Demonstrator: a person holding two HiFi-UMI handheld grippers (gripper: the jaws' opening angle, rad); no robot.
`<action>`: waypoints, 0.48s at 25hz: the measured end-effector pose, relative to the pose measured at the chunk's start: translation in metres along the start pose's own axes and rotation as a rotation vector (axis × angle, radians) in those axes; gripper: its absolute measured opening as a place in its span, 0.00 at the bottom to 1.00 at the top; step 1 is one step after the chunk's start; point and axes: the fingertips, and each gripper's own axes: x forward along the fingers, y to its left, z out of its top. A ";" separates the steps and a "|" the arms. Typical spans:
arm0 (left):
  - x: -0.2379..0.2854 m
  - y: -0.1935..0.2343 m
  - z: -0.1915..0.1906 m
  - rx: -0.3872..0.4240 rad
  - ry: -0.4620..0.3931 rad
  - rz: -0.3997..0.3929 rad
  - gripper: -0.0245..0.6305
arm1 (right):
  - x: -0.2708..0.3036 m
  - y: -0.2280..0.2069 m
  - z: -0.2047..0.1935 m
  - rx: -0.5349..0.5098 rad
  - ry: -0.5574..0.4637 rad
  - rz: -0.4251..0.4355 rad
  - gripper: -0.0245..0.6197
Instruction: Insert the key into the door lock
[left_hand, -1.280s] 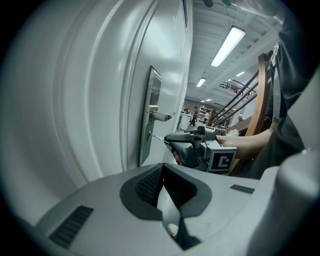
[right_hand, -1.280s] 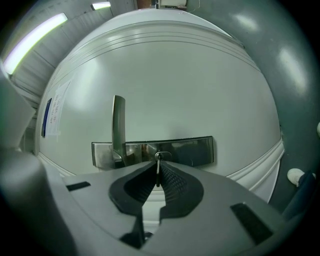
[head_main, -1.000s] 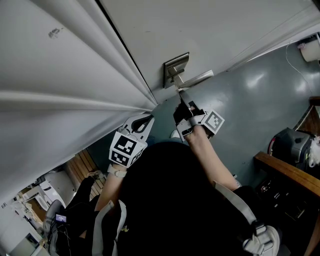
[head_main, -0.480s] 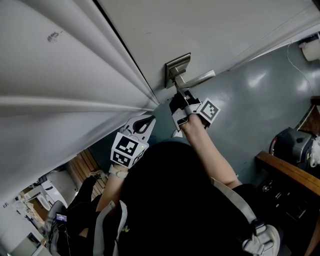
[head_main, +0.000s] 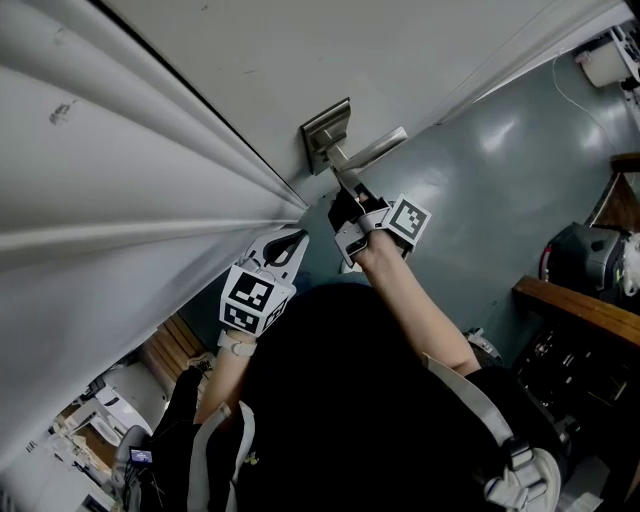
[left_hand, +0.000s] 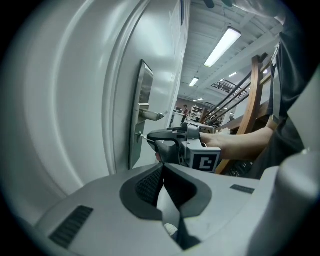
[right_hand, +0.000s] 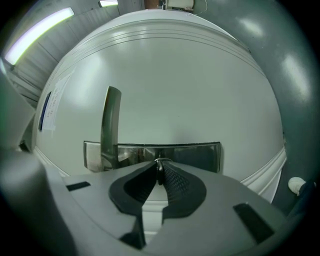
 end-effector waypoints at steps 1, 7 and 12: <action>0.001 -0.002 0.002 0.002 -0.001 -0.007 0.05 | -0.005 0.001 0.000 -0.002 -0.002 -0.003 0.09; 0.022 -0.017 0.009 0.031 0.000 -0.111 0.05 | -0.048 -0.001 0.018 -0.058 -0.078 -0.049 0.09; 0.039 -0.040 0.023 0.069 -0.012 -0.192 0.05 | -0.084 0.022 0.036 -0.264 -0.112 -0.061 0.07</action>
